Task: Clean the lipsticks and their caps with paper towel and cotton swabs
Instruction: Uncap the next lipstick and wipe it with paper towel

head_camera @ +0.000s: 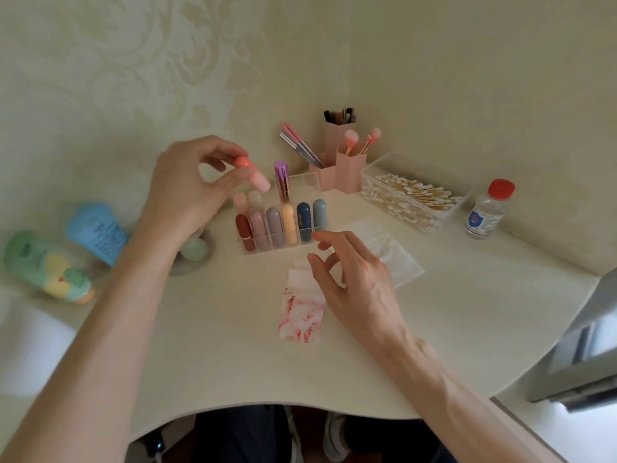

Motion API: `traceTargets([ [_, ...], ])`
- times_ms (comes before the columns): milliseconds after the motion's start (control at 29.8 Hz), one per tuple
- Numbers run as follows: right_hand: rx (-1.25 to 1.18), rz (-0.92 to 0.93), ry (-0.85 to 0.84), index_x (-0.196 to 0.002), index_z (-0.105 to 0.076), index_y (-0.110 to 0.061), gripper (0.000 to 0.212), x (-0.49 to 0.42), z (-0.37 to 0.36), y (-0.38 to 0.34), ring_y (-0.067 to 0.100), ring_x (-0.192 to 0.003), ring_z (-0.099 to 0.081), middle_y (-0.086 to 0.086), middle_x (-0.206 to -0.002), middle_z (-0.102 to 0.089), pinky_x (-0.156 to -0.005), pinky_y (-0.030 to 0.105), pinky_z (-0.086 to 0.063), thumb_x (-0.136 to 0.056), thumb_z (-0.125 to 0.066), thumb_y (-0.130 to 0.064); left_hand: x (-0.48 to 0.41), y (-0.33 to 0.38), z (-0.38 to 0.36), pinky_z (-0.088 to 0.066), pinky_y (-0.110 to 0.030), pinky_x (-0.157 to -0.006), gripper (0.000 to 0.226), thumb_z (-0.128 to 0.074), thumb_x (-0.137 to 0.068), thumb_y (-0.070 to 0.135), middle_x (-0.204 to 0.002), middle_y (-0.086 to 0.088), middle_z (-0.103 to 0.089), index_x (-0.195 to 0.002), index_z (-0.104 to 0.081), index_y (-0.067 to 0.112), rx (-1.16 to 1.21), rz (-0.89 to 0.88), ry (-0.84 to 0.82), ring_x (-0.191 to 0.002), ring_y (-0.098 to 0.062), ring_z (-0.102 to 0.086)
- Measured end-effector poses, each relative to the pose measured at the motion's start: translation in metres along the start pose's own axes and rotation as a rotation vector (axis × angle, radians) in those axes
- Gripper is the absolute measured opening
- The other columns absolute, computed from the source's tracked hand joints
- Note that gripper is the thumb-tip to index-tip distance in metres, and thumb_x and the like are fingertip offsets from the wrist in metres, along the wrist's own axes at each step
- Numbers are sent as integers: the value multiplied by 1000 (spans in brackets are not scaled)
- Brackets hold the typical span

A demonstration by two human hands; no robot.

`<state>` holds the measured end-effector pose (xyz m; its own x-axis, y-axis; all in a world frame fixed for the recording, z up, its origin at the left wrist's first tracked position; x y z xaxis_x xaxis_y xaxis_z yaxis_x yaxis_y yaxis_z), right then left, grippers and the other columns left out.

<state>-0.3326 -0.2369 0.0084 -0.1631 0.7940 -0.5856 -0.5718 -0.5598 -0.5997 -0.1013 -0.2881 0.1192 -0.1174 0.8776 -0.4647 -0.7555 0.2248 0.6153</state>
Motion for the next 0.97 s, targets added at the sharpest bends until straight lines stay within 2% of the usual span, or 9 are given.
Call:
traceTargets([
  [134,-40,-7,-5,-137,-62,-22,47,0,0,-6,2,-91,-68,-15,-118,-68,-70,34,-57,-98,-67,-47,55,9,-14,-51,-25,-83,17,-82,-85,30,-90,8,-80,-98,-76,21,349,87,-155,-85,-3,-73],
  [268,-64,5,-49,-125,-70,-25,47,2,2,-13,-2,-90,-66,-18,-109,-72,-78,15,-48,-89,-75,-56,95,8,-44,-55,-34,-86,20,-80,-80,31,-91,7,-80,-97,-76,20,418,137,-273,-88,-8,-76],
  [369,-101,56,-56,-109,-77,-20,26,3,3,-17,2,-83,-66,-13,-95,-74,-78,13,-46,-90,-82,-37,107,0,-48,-55,-26,-80,23,-82,-80,26,-89,9,-80,-99,-78,15,412,161,-208,-86,-9,-76],
  [469,-119,42,-72,-107,-78,-19,24,3,-2,-17,3,-78,-64,-12,-90,-73,-72,12,-45,-89,-83,-33,117,-8,-48,-54,-22,-79,21,-82,-82,25,-90,10,-80,-101,-78,16,425,173,-113,-85,-8,-75],
  [570,-97,-6,-69,-102,-79,-17,20,3,-1,-10,4,-77,-62,-14,-86,-71,-74,21,-49,-88,-84,-30,124,-21,-31,-55,-23,-85,18,-76,-89,21,-94,2,-81,-105,-77,13,517,202,66,-90,-10,-74],
  [637,-109,-46,-50,-103,-78,-17,20,2,4,-2,3,-79,-60,-19,-85,-66,-82,27,-50,-88,-84,-29,123,-34,-15,-54,-21,-87,15,-75,-92,21,-93,3,-81,-105,-76,12,469,202,112,-94,-10,-74],
  [737,-106,-55,-36,-106,-77,-18,23,1,8,-1,3,-81,-60,-20,-87,-65,-84,33,-51,-88,-84,-30,123,-56,-9,-45,-18,-73,24,-74,-84,44,-90,16,-78,-101,-75,26,150,184,40,-89,-3,-71],
  [871,-66,-10,-56,-106,-76,-18,24,2,2,-12,4,-82,-64,-13,-92,-71,-90,7,-40,-89,-83,-32,130,-67,-19,-39,-9,-72,22,-80,-85,34,-92,19,-75,-106,-76,33,-30,156,-8,-90,1,-67],
  [972,-71,-5,-63,-107,-76,-19,25,2,2,-12,5,-80,-66,-13,-93,-72,-91,6,-41,-88,-83,-34,132,-67,-23,-38,-5,-74,26,-80,-89,23,-95,19,-73,-113,-75,32,-72,124,-10,-90,0,-66],
])
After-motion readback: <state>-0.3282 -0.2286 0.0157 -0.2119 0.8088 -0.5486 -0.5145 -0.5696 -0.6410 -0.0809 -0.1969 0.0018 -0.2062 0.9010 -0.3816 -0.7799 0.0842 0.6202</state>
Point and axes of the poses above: each hand's wrist, its own x-axis away from the middle knuckle, its own z-axis out of the back of the hand, y = z × x, the point moved 9 cm from there along -x, towards the middle knuckle
